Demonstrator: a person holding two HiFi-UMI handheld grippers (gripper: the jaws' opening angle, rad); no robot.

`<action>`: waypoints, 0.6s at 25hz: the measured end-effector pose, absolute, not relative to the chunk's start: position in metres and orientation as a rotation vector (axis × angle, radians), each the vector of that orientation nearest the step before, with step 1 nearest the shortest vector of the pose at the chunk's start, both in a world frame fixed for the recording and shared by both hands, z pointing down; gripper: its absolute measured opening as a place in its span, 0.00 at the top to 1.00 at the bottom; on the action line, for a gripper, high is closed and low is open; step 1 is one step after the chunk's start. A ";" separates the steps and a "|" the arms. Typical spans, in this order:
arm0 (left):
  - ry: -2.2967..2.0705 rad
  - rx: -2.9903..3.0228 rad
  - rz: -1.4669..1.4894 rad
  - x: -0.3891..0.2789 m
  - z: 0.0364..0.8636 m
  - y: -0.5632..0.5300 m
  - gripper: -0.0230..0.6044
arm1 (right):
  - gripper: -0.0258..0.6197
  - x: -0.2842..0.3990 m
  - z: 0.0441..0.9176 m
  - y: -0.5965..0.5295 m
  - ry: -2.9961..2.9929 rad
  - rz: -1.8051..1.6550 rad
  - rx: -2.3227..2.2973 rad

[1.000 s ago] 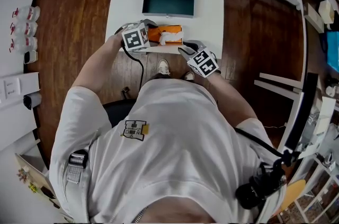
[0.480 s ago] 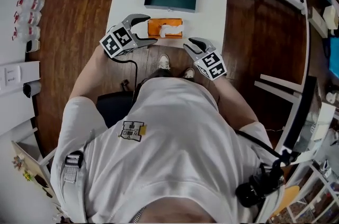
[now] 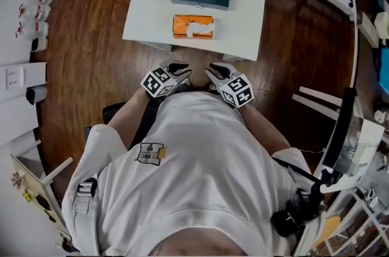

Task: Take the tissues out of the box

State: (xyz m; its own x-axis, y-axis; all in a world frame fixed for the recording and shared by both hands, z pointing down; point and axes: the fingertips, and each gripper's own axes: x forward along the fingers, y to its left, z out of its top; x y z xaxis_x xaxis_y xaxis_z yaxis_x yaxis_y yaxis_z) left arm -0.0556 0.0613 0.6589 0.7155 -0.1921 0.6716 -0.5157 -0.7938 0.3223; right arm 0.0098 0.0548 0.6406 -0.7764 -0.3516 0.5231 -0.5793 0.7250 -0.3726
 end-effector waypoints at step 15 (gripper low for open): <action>-0.572 2.357 0.881 -0.096 0.679 0.048 0.96 | 0.96 -0.003 0.656 0.025 -2.428 0.939 0.909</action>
